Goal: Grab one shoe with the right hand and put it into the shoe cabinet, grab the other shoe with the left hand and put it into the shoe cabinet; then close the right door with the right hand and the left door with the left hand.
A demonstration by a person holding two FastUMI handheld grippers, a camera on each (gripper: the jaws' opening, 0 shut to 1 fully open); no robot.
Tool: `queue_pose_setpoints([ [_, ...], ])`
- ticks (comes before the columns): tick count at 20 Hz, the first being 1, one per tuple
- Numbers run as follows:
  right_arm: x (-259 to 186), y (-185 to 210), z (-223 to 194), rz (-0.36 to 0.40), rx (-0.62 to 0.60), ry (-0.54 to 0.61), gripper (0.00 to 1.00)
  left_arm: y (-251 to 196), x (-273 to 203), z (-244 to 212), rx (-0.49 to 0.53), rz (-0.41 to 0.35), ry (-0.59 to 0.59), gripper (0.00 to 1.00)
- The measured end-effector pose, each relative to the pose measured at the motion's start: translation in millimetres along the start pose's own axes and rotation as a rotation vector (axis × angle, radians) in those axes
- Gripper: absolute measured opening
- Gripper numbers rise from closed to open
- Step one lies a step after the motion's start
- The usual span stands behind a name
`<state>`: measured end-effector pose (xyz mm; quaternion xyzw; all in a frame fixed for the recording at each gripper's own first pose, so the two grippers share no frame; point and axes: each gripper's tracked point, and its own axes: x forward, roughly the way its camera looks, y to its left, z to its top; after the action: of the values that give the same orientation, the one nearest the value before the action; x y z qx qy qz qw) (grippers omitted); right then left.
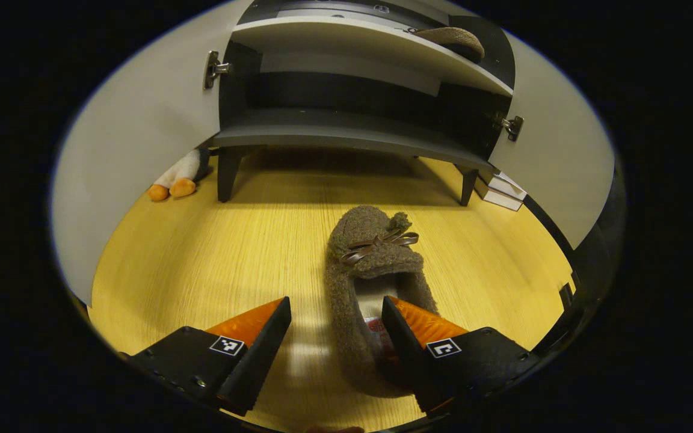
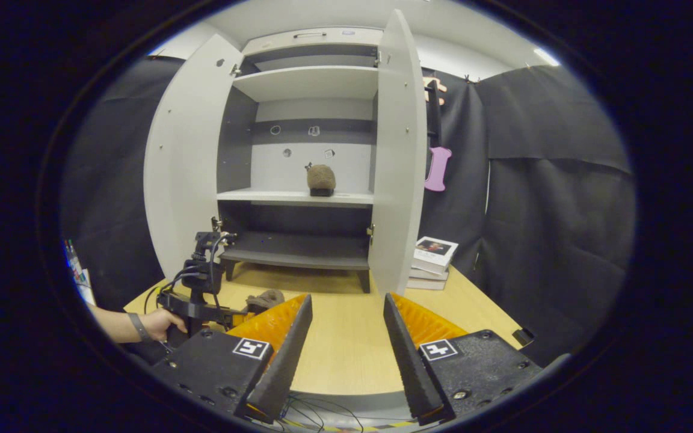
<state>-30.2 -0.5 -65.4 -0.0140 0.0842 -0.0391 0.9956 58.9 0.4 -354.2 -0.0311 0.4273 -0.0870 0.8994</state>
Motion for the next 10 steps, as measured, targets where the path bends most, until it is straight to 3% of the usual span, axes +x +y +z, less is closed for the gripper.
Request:
queue_pose_setpoints([
  [5, 5.4, -7.4, -3.5, -0.017, -0.007, 0.016, 0.77, 0.4, 16.8, 2.0, -0.111, -0.042, -0.024, 0.78],
  [6, 7.0, -6.1, -3.7, -0.014, -0.006, 0.02, 0.77, -4.0, 15.7, 2.9, -0.116, -0.054, -0.038, 0.69],
  [7, 8.0, -4.7, -3.9, -0.009, -0.005, 0.022, 0.77, -9.0, 14.8, 5.5, -0.115, -0.063, -0.057, 0.53],
  [9, 10.4, -2.3, -5.0, -0.003, -0.011, 0.027, 0.77, -0.1, 15.6, 6.0, -0.072, 0.008, -0.072, 0.36],
  [10, 11.4, -0.4, -4.9, 0.006, -0.011, 0.026, 0.77, -1.6, 15.5, 7.9, -0.06, 0.026, -0.071, 0.16],
])
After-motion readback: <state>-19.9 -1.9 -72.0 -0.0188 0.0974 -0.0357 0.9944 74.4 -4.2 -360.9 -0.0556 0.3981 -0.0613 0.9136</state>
